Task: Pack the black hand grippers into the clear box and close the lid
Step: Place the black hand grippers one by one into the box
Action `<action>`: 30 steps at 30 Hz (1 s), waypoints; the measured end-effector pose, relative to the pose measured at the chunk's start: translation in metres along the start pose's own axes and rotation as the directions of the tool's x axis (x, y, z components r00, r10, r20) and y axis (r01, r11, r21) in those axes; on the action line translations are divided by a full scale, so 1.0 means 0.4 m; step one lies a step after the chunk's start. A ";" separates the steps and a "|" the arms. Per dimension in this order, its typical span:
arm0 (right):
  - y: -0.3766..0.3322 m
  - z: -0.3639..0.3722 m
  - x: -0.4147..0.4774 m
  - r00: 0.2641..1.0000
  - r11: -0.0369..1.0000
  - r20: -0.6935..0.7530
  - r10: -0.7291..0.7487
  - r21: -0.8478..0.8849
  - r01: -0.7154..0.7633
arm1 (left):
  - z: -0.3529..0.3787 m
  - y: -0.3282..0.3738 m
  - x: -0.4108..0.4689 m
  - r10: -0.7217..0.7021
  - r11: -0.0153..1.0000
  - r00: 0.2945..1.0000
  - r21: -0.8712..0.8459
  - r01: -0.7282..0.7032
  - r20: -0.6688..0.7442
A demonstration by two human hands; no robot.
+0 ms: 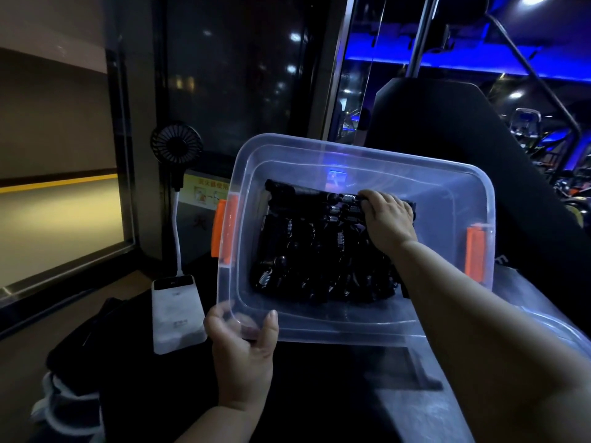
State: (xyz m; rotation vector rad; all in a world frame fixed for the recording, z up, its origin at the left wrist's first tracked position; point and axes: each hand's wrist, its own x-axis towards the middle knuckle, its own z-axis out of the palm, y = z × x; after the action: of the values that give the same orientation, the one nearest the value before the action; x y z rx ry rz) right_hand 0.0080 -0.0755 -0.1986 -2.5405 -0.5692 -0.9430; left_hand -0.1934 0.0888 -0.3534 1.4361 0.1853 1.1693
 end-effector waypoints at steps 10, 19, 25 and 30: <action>-0.003 -0.049 -0.053 0.988 0.988 -0.135 0.079 0.140 -0.060 | 0.010 0.005 0.008 -0.035 0.999 0.999 0.005 0.035 0.004; 0.094 -0.129 -0.151 0.966 0.995 -0.241 0.089 -0.016 -0.095 | 0.018 0.026 0.014 -0.091 0.995 0.995 0.034 0.092 -0.029; 0.118 -0.143 -0.212 0.958 0.992 -0.286 0.001 -0.124 -0.038 | 0.022 0.037 0.014 -0.136 0.990 0.990 0.029 0.137 -0.032; 0.141 -0.139 -0.269 0.891 0.985 -0.433 0.136 -0.037 -0.169 | 0.025 0.040 0.021 -0.161 0.986 0.986 0.047 0.163 -0.033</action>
State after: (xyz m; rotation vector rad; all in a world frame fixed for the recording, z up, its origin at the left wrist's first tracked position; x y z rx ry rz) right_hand -0.0686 -0.1754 -0.2433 -2.2853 -0.2009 -1.4301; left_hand -0.1902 0.0835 -0.3335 1.4199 0.3477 1.0593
